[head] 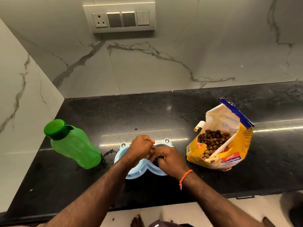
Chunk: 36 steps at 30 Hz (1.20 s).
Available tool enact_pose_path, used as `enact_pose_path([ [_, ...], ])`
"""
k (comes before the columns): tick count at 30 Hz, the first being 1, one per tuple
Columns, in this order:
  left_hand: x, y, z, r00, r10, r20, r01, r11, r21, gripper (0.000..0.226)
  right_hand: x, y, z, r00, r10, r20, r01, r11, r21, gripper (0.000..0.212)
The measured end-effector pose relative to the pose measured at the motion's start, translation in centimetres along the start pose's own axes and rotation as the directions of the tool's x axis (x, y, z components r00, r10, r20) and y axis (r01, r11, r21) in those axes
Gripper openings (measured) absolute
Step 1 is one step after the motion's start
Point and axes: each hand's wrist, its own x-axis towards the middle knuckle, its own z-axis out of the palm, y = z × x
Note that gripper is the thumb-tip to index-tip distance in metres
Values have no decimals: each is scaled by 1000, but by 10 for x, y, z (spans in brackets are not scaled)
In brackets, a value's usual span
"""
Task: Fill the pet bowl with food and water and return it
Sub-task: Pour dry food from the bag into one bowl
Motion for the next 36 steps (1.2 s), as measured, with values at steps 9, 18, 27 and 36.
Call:
enact_pose_path([
  [9, -3, 4, 1, 1000, 8, 4, -8, 997, 79, 32, -5, -9, -12, 991, 135, -16, -136, 990, -40, 27],
  [18, 3, 31, 18, 986, 163, 41, -168, 973, 156, 19, 28, -15, -125, 787, 149, -599, -291, 946, -147, 31],
  [27, 2, 82, 82, 914, 336, 228, -391, 882, 264, 8, 3, 27, -153, 745, 634, -208, -662, 665, -346, 22],
  [36, 6, 86, 114, 893, 302, 334, -413, 846, 338, 14, -3, 45, -143, 686, 718, -119, -651, 531, -543, 75],
])
